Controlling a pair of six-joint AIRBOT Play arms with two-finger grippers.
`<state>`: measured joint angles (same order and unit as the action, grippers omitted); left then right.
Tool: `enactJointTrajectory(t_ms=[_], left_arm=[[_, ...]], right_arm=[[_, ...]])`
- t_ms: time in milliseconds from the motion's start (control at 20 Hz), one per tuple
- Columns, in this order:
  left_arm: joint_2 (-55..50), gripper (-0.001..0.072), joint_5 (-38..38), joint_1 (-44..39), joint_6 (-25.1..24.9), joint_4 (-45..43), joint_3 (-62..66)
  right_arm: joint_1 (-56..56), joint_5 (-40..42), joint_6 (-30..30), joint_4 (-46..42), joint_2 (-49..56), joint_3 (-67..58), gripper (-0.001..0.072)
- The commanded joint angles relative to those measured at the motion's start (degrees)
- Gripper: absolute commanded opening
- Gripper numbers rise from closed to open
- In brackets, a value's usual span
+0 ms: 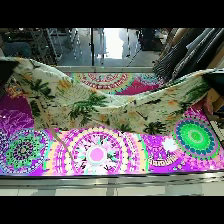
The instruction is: Fold the clothes and pants, and hang the long-sleeved shirts on hangers.
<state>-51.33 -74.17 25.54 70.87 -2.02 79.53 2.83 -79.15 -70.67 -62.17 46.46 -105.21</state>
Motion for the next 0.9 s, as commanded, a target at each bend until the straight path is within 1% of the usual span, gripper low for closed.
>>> enactJointTrajectory(t_ms=[0,150,250,400,450,500,550,600,650,700,750,850], left_arm=[[2.67,0.0011,-0.52,0.04,-1.68,10.14,0.68],[4.22,0.0012,-0.52,0.07,-6.84,21.75,0.68],[5.95,0.0012,-0.52,0.07,-7.48,23.71,0.68],[9.55,0.0012,-0.48,0.04,-7.50,25.16,0.68],[10.88,0.0012,-0.46,0.04,-8.66,26.25,0.68],[12.17,0.0012,0.00,0.04,-11.98,26.45,0.68],[13.20,0.0011,1.62,0.04,-14.51,23.67,0.68],[13.73,0.0011,5.05,0.04,-14.19,16.55,0.68],[13.66,0.0011,8.94,-0.02,-11.13,5.75,0.55],[12.50,0.0011,11.52,-0.76,-6.14,-3.61,-0.13],[10.29,0.0011,12.96,-2.60,-3.10,-9.40,-1.97],[3.37,0.0011,15.17,-8.26,-3.15,-12.68,-6.71]], right_arm=[[-0.07,4.92,-0.09,-3.76,-0.98,-2.08,0.0010],[-0.07,13.07,1.51,-6.23,-0.98,-6.25,0.0010],[-0.07,15.98,3.67,-7.28,-0.96,-11.19,0.0010],[-0.07,17.16,4.37,-10.36,-1.09,-16.22,0.0010],[-0.07,17.25,4.37,-10.54,-1.09,-16.59,0.0009],[-0.07,16.92,4.37,-10.78,-0.87,-16.55,0.0007],[-0.07,16.70,4.35,-11.37,-0.13,-15.93,0.0007],[-0.07,16.70,4.35,-12.31,0.74,-14.43,0.0007],[-0.07,16.59,4.31,-13.99,2.01,-12.04,0.0007],[-0.07,16.57,4.24,-14.80,3.89,-9.29,0.0007],[-0.11,16.57,4.04,-14.73,6.58,-6.54,0.0007],[-0.09,17.35,3.56,-14.29,15.21,-1.53,0.0009]])
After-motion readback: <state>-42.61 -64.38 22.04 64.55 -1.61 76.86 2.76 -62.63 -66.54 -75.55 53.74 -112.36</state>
